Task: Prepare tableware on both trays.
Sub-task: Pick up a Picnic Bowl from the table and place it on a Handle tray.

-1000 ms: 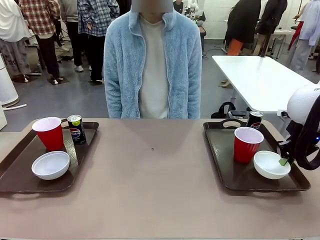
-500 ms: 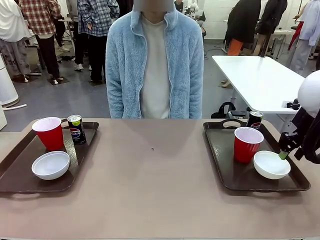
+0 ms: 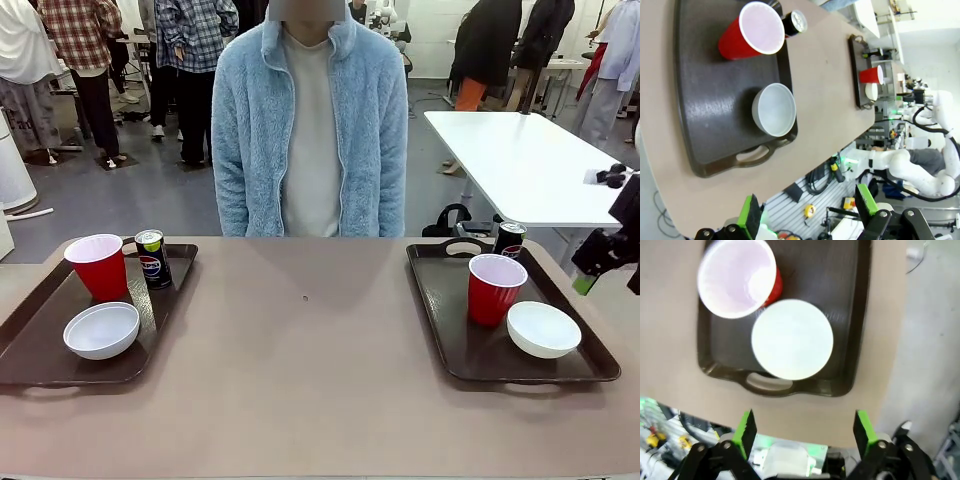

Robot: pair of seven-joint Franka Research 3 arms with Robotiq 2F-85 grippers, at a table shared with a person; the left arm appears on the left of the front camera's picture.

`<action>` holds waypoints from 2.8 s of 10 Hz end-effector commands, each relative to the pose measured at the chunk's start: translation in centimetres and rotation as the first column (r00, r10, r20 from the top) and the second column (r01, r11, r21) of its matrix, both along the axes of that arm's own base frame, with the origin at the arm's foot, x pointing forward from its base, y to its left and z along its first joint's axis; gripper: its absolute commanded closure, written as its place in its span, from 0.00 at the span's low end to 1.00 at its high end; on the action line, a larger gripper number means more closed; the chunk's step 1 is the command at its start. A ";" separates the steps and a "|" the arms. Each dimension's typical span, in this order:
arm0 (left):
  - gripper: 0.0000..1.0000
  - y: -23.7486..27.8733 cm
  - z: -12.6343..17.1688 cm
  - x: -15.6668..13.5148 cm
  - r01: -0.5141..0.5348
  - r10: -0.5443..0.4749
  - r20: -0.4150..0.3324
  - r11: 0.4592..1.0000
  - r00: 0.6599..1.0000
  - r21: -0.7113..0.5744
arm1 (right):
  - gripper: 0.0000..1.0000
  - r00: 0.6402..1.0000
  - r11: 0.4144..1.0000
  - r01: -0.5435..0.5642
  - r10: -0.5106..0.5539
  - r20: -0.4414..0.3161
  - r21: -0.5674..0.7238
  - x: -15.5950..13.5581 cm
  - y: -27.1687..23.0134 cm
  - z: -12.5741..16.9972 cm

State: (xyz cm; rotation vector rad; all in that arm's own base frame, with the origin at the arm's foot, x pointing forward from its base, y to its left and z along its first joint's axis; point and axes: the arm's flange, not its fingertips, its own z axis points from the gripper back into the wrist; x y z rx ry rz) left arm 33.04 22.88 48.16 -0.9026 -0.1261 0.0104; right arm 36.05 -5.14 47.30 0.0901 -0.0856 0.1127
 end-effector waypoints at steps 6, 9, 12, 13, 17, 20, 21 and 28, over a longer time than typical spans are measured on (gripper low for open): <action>0.00 -0.1 0.2 0.0 -0.019 0.019 -0.005 1.000 1.000 0.000 | 0.00 1.000 1.000 0.008 -0.008 0.009 0.001 -0.5 0.1 1.5; 0.00 -0.1 0.2 0.0 -0.019 0.019 -0.005 1.000 1.000 0.000 | 0.00 1.000 1.000 0.008 -0.008 0.009 0.001 -0.5 0.1 1.5; 0.00 -0.1 0.2 0.0 -0.019 0.019 -0.005 1.000 1.000 0.000 | 0.00 1.000 1.000 0.008 -0.008 0.009 0.001 -0.5 0.1 1.5; 0.00 -0.1 0.2 0.0 -0.019 0.019 -0.005 1.000 1.000 0.000 | 0.00 1.000 1.000 0.008 -0.008 0.009 0.001 -0.5 0.1 1.5; 0.00 -0.1 0.2 0.0 -0.019 0.019 -0.005 1.000 1.000 0.000 | 0.00 0.962 0.865 0.182 -0.255 0.098 0.467 -3.2 -6.7 6.1; 0.00 -0.1 0.2 0.0 -0.019 0.019 -0.005 1.000 1.000 0.000 | 0.00 0.916 0.650 0.281 -0.400 0.003 0.706 -4.2 -14.4 8.1; 0.00 -0.1 0.2 0.0 -0.019 0.019 -0.005 1.000 1.000 0.000 | 0.00 0.922 0.583 0.286 -0.384 -0.053 0.761 -4.3 -16.4 7.8; 0.00 -0.1 0.2 0.0 -0.019 0.019 -0.005 1.000 1.000 0.000 | 0.00 0.950 0.532 0.310 -0.198 -0.240 0.788 -4.9 -17.4 3.0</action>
